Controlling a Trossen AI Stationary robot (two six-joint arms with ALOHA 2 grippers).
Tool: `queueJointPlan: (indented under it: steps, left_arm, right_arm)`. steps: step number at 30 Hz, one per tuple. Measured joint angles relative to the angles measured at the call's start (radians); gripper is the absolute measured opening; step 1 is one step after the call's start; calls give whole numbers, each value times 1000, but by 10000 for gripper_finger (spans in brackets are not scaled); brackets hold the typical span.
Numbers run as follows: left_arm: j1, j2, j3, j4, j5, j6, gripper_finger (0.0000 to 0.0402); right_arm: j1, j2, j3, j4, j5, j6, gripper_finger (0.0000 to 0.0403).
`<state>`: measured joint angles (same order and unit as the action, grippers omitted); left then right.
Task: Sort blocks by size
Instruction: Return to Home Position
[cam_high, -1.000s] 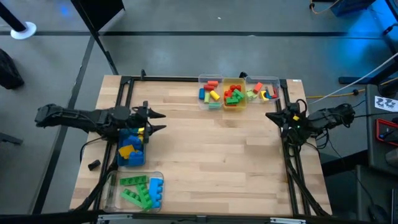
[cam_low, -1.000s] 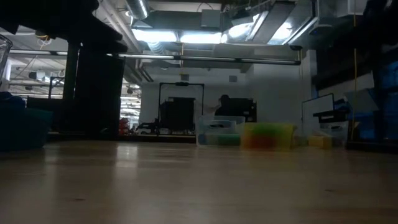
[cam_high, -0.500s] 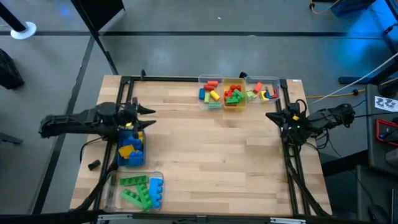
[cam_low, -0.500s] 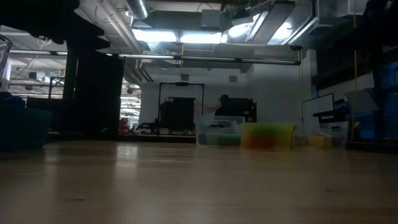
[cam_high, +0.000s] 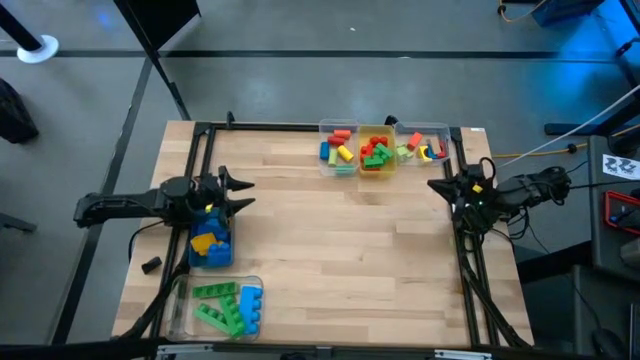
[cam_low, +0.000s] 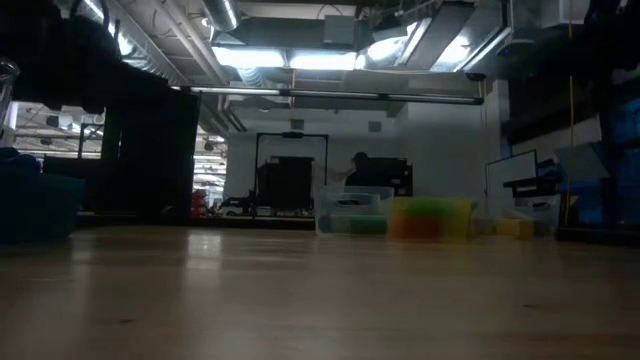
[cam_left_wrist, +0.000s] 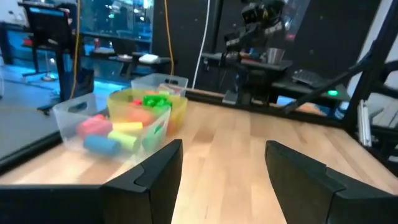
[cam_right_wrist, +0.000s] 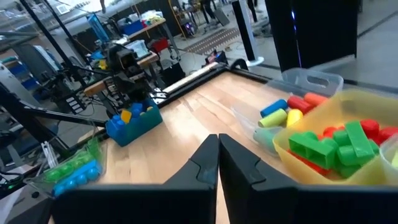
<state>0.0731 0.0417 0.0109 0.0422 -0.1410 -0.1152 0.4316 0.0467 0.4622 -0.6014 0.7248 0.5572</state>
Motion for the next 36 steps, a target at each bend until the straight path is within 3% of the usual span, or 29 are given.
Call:
queueJointPlan:
  steps: [9,15,23,36]
  left_arm:
    - [5,-25,-1,-10,8,14,214]
    - [5,-22,-1,-10,8,68,214]
    - [5,-14,-1,-10,8,38,214]
    - [5,-14,-1,-10,8,44,214]
  right_arm:
    - [0,0,-38,84,-1,-82,14]
    - [0,1,-210,375,-18,-200,14]
    - [0,1,-376,626,-165,-201,14]
    - [0,-1,-449,690,-206,-266,14]
